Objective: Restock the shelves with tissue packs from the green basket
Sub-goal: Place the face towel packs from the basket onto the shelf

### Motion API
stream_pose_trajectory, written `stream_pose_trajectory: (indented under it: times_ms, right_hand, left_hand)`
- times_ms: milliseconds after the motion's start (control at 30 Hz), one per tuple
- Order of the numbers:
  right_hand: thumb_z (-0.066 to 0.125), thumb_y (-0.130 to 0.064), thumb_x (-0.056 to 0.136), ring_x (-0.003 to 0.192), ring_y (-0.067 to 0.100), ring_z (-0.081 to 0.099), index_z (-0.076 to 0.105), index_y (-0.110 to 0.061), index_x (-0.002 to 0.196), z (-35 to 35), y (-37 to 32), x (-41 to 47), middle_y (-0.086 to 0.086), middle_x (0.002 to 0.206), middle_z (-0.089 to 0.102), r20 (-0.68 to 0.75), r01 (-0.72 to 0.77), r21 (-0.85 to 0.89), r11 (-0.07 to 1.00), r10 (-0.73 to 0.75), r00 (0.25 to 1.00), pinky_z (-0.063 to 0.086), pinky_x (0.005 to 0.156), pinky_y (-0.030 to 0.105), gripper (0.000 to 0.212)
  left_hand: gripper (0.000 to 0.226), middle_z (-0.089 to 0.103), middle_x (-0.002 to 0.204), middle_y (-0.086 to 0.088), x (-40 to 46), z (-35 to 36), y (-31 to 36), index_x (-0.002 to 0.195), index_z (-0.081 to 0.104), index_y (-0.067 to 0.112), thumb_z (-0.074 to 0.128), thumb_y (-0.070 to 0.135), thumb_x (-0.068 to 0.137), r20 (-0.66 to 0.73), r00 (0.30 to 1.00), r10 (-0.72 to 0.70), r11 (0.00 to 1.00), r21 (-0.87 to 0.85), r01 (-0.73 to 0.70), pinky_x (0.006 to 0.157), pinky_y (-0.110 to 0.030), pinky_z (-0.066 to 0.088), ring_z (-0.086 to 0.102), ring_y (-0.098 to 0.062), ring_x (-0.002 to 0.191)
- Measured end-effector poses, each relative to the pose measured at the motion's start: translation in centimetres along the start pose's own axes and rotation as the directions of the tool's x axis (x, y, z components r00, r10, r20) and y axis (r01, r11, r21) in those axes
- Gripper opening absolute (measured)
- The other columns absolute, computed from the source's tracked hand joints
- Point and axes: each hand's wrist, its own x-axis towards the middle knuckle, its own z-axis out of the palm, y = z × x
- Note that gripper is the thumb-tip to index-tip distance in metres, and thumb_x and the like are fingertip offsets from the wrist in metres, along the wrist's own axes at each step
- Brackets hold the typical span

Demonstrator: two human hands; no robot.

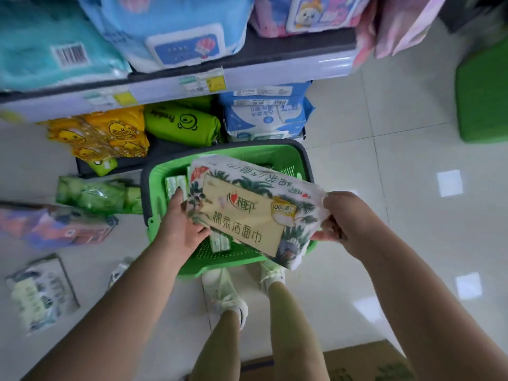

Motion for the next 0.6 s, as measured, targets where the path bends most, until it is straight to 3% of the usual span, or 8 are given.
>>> stream_pose_trajectory:
  times_ms: [67, 200, 267, 333, 400, 500, 600]
  right_hand:
    - [0.029, 0.001, 0.091, 0.022, 0.007, 0.024, 0.048, -0.002, 0.079, -0.4, -0.7, -2.1, -0.003, 0.032, 0.033, 0.041, -0.055, 0.106, 0.993, 0.051, 0.998, 0.053, 0.059, 0.034, 0.023]
    - [0.027, 0.004, 0.093, 0.019, 0.007, 0.031, 0.041, -0.004, 0.066, -1.1, -2.0, -6.4, -0.004, 0.026, 0.036, 0.115, -0.065, 0.283, 0.957, 0.033, 0.993, 0.048, 0.048, 0.029, 0.031]
    - [0.024, 0.004, 0.092, 0.018, 0.007, 0.029, 0.034, -0.011, 0.057, -1.6, -2.7, -8.3, -0.004, 0.025, 0.030, 0.117, -0.022, 0.339, 0.941, -0.019, 0.993, 0.041, 0.036, 0.016, 0.039]
    - [0.022, 0.004, 0.090, 0.018, 0.007, 0.024, 0.035, -0.009, 0.043, -2.0, -3.7, -10.0, -0.003, 0.026, 0.024, 0.109, 0.024, 0.386, 0.922, -0.071, 0.991, 0.034, 0.032, 0.009, 0.050]
    - [0.022, 0.004, 0.089, 0.018, 0.006, 0.022, 0.037, -0.014, 0.026, -2.3, -4.7, -11.9, -0.003, 0.027, 0.021, 0.080, 0.103, 0.398, 0.911, -0.146, 0.986, 0.029, 0.029, 0.007, 0.067]
    - [0.024, 0.006, 0.088, 0.018, 0.004, 0.021, 0.034, -0.016, 0.023, -2.9, -6.6, -14.9, -0.005, 0.027, 0.022, 0.053, 0.219, 0.380, 0.898, -0.258, 0.965, 0.022, 0.025, 0.007, 0.070]
    - [0.027, 0.007, 0.087, 0.018, 0.004, 0.027, 0.040, -0.011, 0.025, -3.3, -8.5, -18.2, -0.003, 0.027, 0.030, 0.064, 0.292, 0.367, 0.883, -0.337, 0.939, 0.023, 0.025, 0.007, 0.066]
  left_hand:
    - [0.040, 0.064, 0.110, -0.007, -2.5, -0.2, 1.5, 0.102, 0.059, 0.020, 0.034, 0.050, 0.094, 0.037, 0.998, 0.045, 0.998, -0.044, -0.044, 0.106, -0.045, 0.033, 0.054, -0.027, 0.113]
    - [0.030, 0.071, 0.093, 0.000, -7.1, -0.2, 4.5, 0.101, 0.061, 0.017, 0.040, 0.037, 0.095, 0.049, 0.982, 0.181, 0.983, 0.035, -0.183, 0.087, -0.035, 0.044, 0.058, -0.022, 0.102]
    - [0.047, 0.064, 0.113, -0.008, -9.5, -0.1, 6.2, 0.124, 0.053, 0.007, 0.047, 0.036, 0.088, 0.100, 0.963, 0.249, 0.965, 0.057, -0.256, 0.084, -0.035, 0.047, 0.056, -0.025, 0.106]
    - [0.066, 0.060, 0.117, -0.013, -12.0, 0.1, 7.9, 0.132, 0.044, 0.002, 0.051, 0.034, 0.075, 0.146, 0.937, 0.316, 0.944, 0.050, -0.326, 0.081, -0.034, 0.052, 0.060, -0.023, 0.099]
    - [0.069, 0.059, 0.115, -0.015, -14.8, 0.3, 9.6, 0.132, 0.040, -0.003, 0.051, 0.029, 0.072, 0.192, 0.901, 0.389, 0.911, 0.063, -0.407, 0.090, -0.038, 0.048, 0.061, -0.024, 0.095]
    - [0.063, 0.061, 0.115, -0.021, -19.1, 0.6, 11.5, 0.125, 0.043, -0.009, 0.053, 0.027, 0.075, 0.244, 0.839, 0.487, 0.852, 0.079, -0.518, 0.102, -0.052, 0.037, 0.059, -0.032, 0.103]
    - [0.077, 0.067, 0.108, -0.020, -23.1, 1.0, 13.5, 0.115, 0.057, 0.000, 0.078, 0.050, 0.060, 0.234, 0.784, 0.575, 0.780, 0.130, -0.611, 0.091, -0.052, 0.047, 0.063, -0.036, 0.101]
